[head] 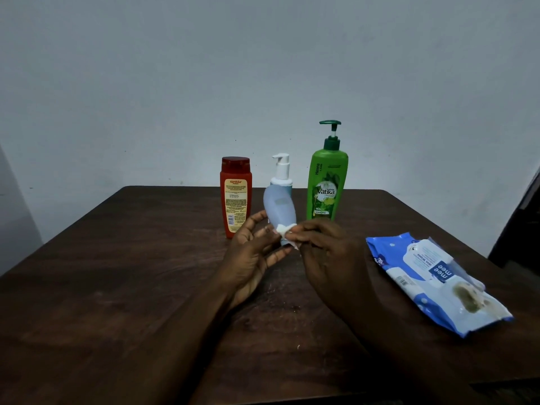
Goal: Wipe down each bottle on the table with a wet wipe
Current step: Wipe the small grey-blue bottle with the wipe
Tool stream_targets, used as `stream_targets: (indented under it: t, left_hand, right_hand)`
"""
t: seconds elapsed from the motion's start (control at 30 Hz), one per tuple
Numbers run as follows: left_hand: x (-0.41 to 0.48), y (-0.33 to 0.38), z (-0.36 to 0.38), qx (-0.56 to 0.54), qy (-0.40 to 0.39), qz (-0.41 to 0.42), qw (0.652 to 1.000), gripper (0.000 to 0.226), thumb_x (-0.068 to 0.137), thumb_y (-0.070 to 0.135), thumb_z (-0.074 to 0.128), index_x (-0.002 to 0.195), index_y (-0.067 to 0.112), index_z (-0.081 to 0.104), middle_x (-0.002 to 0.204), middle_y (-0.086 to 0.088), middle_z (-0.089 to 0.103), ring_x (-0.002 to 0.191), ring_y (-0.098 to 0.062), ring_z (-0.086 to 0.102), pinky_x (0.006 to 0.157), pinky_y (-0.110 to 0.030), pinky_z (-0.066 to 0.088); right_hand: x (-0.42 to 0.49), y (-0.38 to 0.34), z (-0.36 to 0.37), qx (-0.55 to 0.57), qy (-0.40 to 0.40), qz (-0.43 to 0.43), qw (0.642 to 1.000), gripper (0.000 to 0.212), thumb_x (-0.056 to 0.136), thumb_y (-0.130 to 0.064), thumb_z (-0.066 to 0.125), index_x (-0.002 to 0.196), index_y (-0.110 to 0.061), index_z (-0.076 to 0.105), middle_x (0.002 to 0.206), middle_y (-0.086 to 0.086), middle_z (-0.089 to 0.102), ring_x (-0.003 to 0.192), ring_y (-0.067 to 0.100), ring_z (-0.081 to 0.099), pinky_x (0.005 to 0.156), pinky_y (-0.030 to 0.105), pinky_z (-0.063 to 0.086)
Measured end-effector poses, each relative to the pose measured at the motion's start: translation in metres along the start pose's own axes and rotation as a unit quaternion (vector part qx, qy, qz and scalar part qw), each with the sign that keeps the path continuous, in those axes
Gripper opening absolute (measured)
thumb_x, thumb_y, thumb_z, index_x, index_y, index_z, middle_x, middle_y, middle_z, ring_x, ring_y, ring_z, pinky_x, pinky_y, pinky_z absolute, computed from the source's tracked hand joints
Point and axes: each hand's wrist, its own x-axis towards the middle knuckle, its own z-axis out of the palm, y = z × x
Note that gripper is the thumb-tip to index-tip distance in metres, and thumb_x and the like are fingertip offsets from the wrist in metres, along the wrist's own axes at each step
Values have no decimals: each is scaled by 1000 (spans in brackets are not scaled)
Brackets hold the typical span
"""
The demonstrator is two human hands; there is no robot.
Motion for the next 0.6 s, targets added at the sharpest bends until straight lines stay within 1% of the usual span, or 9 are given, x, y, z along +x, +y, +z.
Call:
stream_targets:
  t: [0.03,0.1,0.17,0.27,0.3,0.4,0.47,0.53,0.6]
  left_hand:
    - [0,0,0,-2,-1,1,1000,43,86,-1,61,124,18,52,106,-7,78,99,-24,74,82,-38,63]
    - [-1,1,1,-11,-6,1,1000,45,85,-1,61,126,17,52,107,-8,77,100,-25,74,80,-37,63]
    - [-1,1,1,-21,-11,1,1000,47,83,-1,62,126,17,53,108,-8,77,101,-26,74,77,-36,64]
    - [0,1,0,-25,-10,-4,1000,41,91,-4,55,128,14,53,108,-8,77,100,-25,74,74,-35,63]
    - [1,0,0,-27,-11,-8,1000,38,94,-4,53,128,12,53,108,-8,77,99,-25,74,73,-34,63]
    - [3,-5,-1,-24,-6,-27,999,31,99,-3,47,126,11,53,113,-12,76,99,-26,74,74,-35,63]
    - [3,-5,-1,-17,-9,-41,999,30,102,1,43,128,10,53,121,-15,72,103,-26,73,79,-36,63]
    - [2,-5,2,-11,-17,-50,999,30,101,10,45,130,8,54,128,-16,69,109,-25,70,89,-37,60]
    - [1,-5,3,-1,-15,-52,999,31,99,18,50,128,7,56,129,-16,68,117,-27,67,98,-39,55]
  right_hand:
    - [0,0,-1,20,6,18,1000,28,80,10,72,101,-8,78,105,3,71,99,9,66,90,18,52]
    - [0,-1,-2,59,10,54,997,26,82,8,71,101,-10,78,104,-1,70,99,3,66,87,17,53]
    - [0,-1,-3,93,7,98,991,23,85,5,71,100,-12,78,103,-4,70,97,0,67,84,16,54]
    - [1,-2,-3,137,11,161,977,18,86,-1,72,97,-14,78,100,-7,72,96,-2,67,81,9,51]
    - [1,-1,-2,150,11,187,971,16,86,-4,72,96,-15,78,99,-9,73,96,-2,67,81,11,51]
    - [1,3,1,185,7,254,949,16,87,-9,73,98,-19,78,98,-11,75,96,0,68,85,21,54]
    - [1,4,3,178,2,252,951,17,86,-9,73,99,-19,78,100,-11,75,97,0,68,86,22,56]
    - [2,3,4,162,1,220,962,17,86,-7,74,99,-16,79,102,-9,74,97,-1,68,84,19,56]
    - [1,2,5,141,-4,173,975,19,85,-3,74,99,-14,79,103,-5,73,97,0,68,83,17,56]
